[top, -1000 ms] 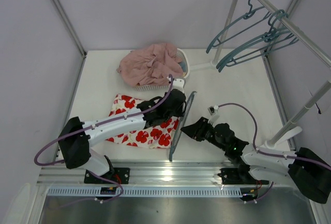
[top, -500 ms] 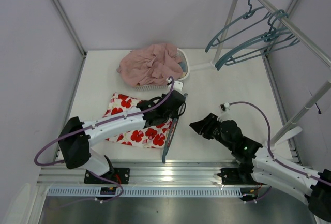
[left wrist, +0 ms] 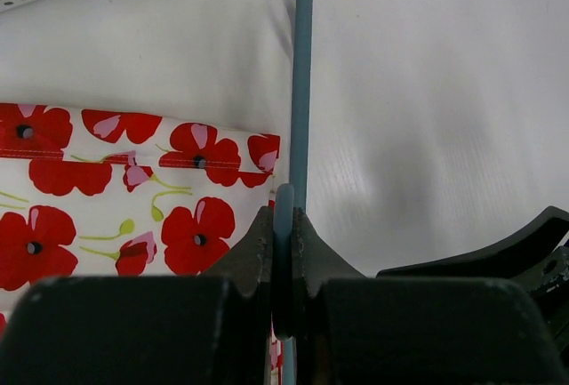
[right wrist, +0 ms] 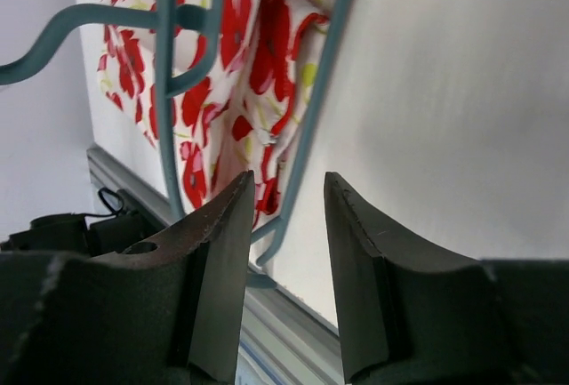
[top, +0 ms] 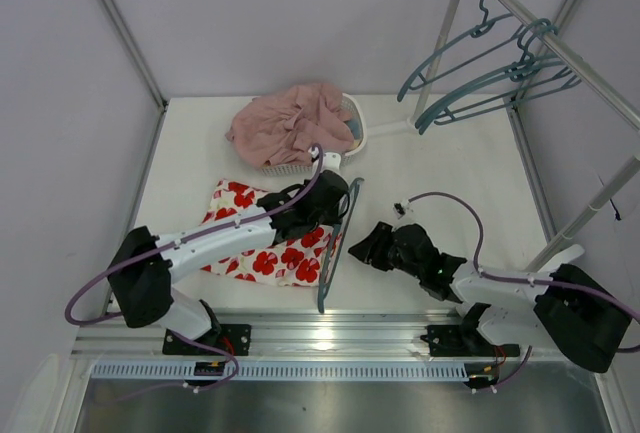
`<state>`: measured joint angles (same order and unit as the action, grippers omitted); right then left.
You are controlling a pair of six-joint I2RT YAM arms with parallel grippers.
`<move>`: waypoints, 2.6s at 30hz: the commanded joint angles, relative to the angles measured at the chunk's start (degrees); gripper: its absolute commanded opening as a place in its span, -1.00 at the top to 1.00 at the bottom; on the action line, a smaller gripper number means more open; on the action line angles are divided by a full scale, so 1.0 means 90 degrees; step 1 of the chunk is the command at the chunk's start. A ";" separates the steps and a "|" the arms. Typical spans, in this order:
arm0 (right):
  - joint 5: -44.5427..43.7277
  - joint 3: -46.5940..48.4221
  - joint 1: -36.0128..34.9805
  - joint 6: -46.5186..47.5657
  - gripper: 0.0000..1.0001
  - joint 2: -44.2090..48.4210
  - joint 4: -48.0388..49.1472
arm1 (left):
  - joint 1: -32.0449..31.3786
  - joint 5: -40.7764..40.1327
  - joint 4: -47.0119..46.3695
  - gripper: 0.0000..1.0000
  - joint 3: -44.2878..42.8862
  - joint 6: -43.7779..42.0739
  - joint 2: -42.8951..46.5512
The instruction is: Place the skirt on the hanger
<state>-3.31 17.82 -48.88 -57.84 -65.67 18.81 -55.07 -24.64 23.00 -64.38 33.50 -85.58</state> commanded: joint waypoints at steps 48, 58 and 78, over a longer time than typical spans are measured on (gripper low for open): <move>-0.1800 0.1564 -0.1366 -0.1170 0.05 -0.2820 0.0478 | 0.0298 -0.0182 -0.0027 1.00 0.0972 0.0322 0.0564; -0.2161 0.1691 -0.1453 -0.1287 0.24 -0.3220 0.0488 | 0.0337 -0.0260 0.0042 1.00 0.0991 0.0077 0.0691; -0.2708 0.1711 -0.1512 -0.0604 1.00 -0.1807 -0.0068 | 0.0698 -0.0367 -0.0066 0.99 0.1333 -0.0313 0.0778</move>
<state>-23.42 32.16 -62.19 -65.91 -86.65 19.94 -50.26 -26.35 20.05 -54.41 34.26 -79.68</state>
